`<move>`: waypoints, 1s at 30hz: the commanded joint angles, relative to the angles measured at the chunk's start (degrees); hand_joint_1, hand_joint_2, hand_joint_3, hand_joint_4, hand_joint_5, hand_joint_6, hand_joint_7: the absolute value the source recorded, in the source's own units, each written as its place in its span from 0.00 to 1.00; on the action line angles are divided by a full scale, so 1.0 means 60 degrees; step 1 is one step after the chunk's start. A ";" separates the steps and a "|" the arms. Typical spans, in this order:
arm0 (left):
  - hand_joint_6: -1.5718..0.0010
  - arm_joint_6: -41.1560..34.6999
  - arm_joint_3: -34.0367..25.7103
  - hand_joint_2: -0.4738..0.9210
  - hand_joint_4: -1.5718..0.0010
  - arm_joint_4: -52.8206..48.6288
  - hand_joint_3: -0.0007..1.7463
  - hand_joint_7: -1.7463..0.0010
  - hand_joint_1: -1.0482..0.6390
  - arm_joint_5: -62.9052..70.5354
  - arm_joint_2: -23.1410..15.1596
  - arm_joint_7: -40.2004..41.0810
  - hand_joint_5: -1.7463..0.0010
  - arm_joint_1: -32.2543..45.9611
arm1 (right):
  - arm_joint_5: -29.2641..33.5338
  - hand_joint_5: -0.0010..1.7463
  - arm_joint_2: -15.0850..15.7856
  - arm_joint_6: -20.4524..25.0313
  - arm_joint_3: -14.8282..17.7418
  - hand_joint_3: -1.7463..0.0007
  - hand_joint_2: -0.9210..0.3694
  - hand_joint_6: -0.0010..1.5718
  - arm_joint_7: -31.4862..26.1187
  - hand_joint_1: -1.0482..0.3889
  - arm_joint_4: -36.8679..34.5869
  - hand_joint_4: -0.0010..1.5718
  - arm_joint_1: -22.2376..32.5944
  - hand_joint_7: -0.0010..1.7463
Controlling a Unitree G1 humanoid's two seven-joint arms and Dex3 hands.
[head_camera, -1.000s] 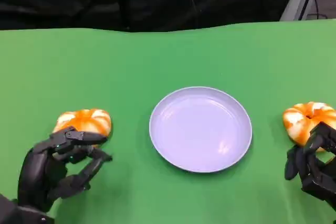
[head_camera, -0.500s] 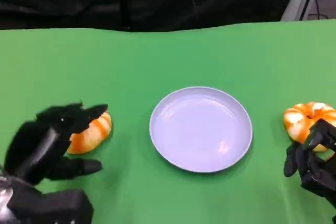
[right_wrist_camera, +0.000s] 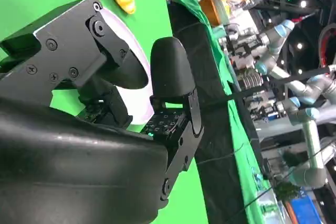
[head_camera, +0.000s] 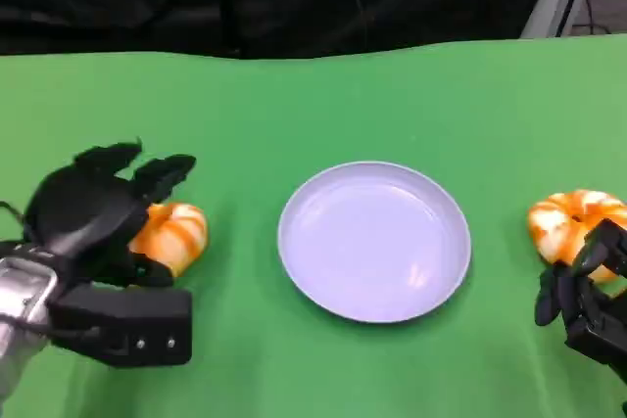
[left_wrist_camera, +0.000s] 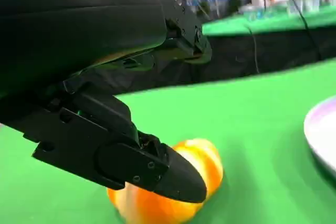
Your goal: Grasp the bread from the table and place it into the plate.
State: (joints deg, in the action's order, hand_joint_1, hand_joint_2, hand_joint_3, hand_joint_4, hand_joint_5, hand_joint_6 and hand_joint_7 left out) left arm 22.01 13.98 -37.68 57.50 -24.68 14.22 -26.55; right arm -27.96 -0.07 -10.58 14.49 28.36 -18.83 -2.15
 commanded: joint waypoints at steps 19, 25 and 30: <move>0.75 -0.0809 0.2257 1.00 0.73 -0.3880 0.09 1.00 0.01 -0.1289 0.0464 0.0184 0.99 -0.1741 | 0.0087 1.00 -0.0004 -0.0056 0.0102 0.17 0.38 0.49 -0.0090 0.72 0.0172 0.58 0.0075 0.96; 0.76 -0.0940 0.2557 1.00 0.74 -0.4461 0.10 1.00 0.02 -0.1467 0.0598 0.0260 1.00 -0.1958 | 0.0141 1.00 -0.0003 -0.0184 0.0102 0.16 0.40 0.48 -0.0043 0.72 0.0127 0.58 0.0070 0.97; 0.75 -0.0833 0.2724 1.00 0.73 -0.4752 0.11 1.00 0.03 -0.1562 0.0648 0.0466 0.99 -0.2067 | 0.0164 1.00 0.0005 -0.0247 0.0094 0.15 0.40 0.48 -0.0032 0.72 0.0125 0.58 0.0081 0.97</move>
State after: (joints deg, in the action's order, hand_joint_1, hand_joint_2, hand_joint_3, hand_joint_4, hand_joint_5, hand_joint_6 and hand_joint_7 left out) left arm 17.11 29.58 -64.79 48.66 -20.39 16.51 -38.73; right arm -26.97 -0.36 -11.29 14.73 28.16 -18.50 -2.02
